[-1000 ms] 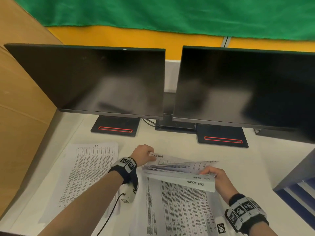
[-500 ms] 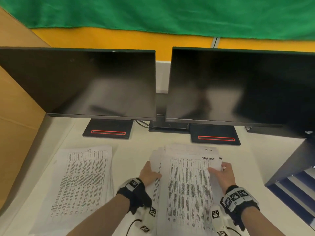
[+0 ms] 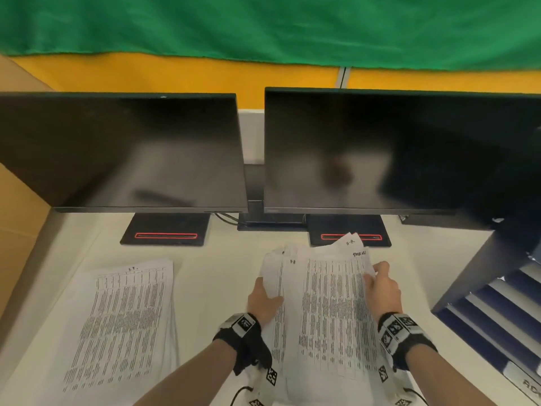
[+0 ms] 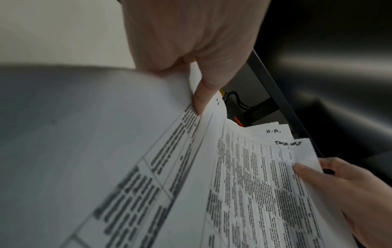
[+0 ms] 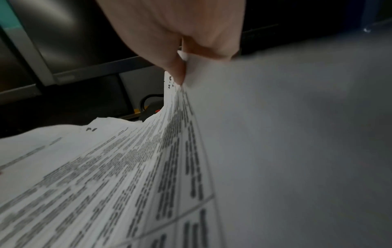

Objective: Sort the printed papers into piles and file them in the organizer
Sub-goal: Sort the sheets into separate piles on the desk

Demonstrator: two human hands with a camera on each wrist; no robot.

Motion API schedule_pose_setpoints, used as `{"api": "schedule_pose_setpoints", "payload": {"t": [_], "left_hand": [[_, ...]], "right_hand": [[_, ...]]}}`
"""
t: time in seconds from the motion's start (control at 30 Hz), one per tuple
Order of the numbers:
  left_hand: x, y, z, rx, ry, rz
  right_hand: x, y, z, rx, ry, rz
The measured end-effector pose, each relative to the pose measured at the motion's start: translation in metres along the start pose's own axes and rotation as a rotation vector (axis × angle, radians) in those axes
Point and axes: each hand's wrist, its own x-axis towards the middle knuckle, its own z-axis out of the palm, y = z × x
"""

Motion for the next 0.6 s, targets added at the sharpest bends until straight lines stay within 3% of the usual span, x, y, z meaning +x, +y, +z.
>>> {"api": "schedule_pose_setpoints", "payload": {"t": [0.1, 0.23, 0.6], "left_hand": [[-0.005, 0.001, 0.006, 0.028, 0.025, -0.012], [-0.015, 0.002, 0.019, 0.011, 0.056, -0.039], [-0.02, 0.01, 0.05, 0.13, 0.037, -0.044]], "right_hand": [[0.0, 0.004, -0.009, -0.103, -0.061, 0.002], [0.005, 0.018, -0.025, -0.218, -0.015, -0.041], [0.022, 0.05, -0.047, 0.059, 0.034, -0.049]]}}
